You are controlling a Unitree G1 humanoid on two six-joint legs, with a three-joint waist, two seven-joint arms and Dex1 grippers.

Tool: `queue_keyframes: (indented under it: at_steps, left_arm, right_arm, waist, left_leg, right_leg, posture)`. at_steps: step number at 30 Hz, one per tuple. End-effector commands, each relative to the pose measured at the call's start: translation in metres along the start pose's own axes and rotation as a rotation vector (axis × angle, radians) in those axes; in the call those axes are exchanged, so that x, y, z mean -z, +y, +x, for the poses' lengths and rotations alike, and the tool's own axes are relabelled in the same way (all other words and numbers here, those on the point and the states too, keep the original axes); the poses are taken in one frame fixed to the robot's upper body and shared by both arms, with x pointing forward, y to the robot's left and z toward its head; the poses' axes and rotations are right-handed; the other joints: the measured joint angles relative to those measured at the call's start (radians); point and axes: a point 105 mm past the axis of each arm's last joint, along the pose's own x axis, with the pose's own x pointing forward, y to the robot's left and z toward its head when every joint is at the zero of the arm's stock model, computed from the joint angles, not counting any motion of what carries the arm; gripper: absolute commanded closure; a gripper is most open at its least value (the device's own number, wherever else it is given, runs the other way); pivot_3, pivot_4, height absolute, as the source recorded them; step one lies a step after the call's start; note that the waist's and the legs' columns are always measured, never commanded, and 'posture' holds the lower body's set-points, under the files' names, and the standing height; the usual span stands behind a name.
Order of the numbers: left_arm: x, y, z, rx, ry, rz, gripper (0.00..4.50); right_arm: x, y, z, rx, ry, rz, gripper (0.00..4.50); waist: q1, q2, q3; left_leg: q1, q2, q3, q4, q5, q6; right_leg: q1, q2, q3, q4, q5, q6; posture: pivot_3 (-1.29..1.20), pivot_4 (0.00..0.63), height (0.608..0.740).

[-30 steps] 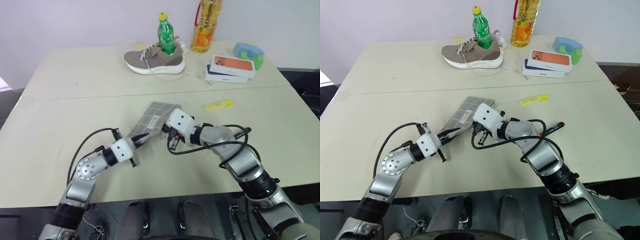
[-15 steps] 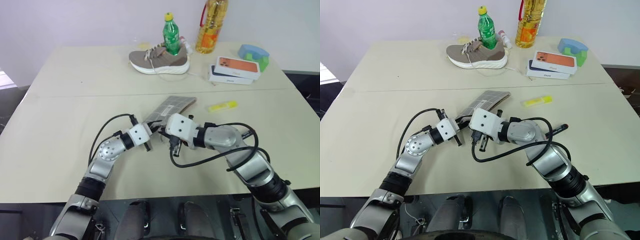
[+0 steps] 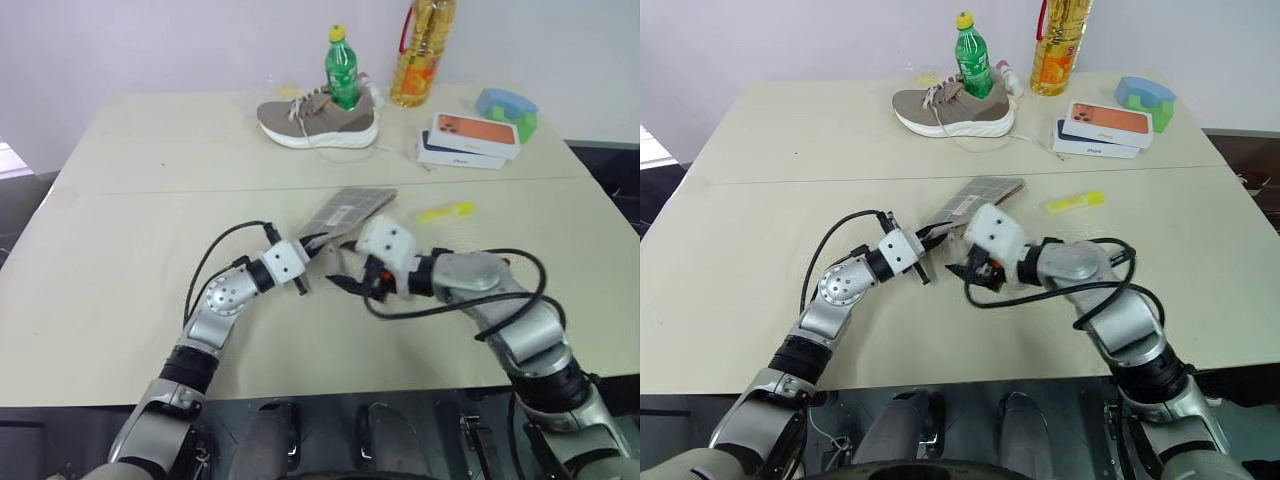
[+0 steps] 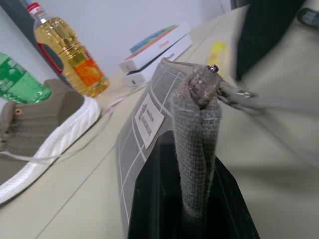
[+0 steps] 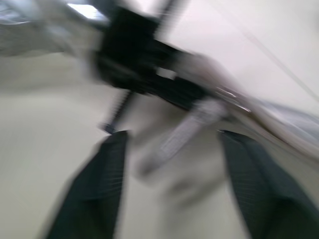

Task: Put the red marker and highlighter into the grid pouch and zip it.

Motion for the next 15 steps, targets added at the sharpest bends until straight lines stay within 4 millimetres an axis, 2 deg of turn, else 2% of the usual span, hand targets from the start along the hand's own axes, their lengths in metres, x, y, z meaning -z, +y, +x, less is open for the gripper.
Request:
queue_keyframes:
  at_steps: [1,3,5,8,10,15]
  left_arm:
    - [-0.003,0.014,-0.009,-0.058,-0.005,0.018,4.5]
    - [-0.001,0.015,-0.013,-0.067,0.003,0.015,4.5]
    - [-0.001,0.014,-0.014,-0.069,0.008,0.014,4.5]
    - [-0.001,0.013,-0.013,-0.07,0.007,0.009,4.5]
    - [-0.002,0.012,-0.011,-0.073,0.002,0.007,4.5]
    - [-0.006,0.013,-0.006,-0.083,-0.014,0.002,4.5]
  right_arm:
    - [0.0,-0.049,-0.019,0.31,0.002,0.103,0.09]
    - [0.013,-0.084,-0.03,0.567,0.058,0.218,0.09]
    - [0.019,-0.107,-0.037,0.735,0.072,0.318,0.09]
    - [0.015,-0.124,-0.038,0.873,0.035,0.395,0.09]
    - [0.018,-0.141,-0.041,1.032,0.024,0.518,0.09]
    - [0.054,-0.151,-0.025,1.162,0.157,0.899,0.09]
  waist:
    - [-0.001,0.0,0.0]
    - [-0.004,0.0,0.0]
    - [-0.002,0.0,0.0]
    - [-0.001,0.001,0.0]
    - [-0.002,0.001,0.0]
    - [-0.002,0.001,0.0]
  left_leg:
    - [0.0,0.0,0.0,0.0,0.0,0.0]
    - [0.0,0.0,0.0,0.0,0.0,0.0]
    - [0.0,0.0,0.0,0.0,0.001,-0.001]
    - [0.0,0.0,0.0,-0.001,0.004,-0.006]
    - [0.0,0.0,0.001,-0.001,0.003,-0.006]
    - [-0.001,0.0,0.001,-0.001,0.004,-0.006]
  right_leg:
    - [0.0,0.0,0.0,0.0,0.0,0.0]
    - [0.0,0.0,0.0,0.0,0.0,0.0]
    - [-0.001,0.0,0.0,0.001,0.0,0.0]
    - [-0.002,0.0,0.0,0.001,0.0,0.0]
    - [-0.002,0.0,0.0,0.001,0.0,0.0]
    - [-0.003,0.0,0.0,0.003,0.0,0.0]
  posture:
    - [0.0,0.15,0.74]
    - [0.0,0.15,0.74]
    - [0.0,0.15,0.74]
    - [0.0,0.15,0.74]
    - [0.0,0.15,0.74]
    - [0.0,0.15,0.74]
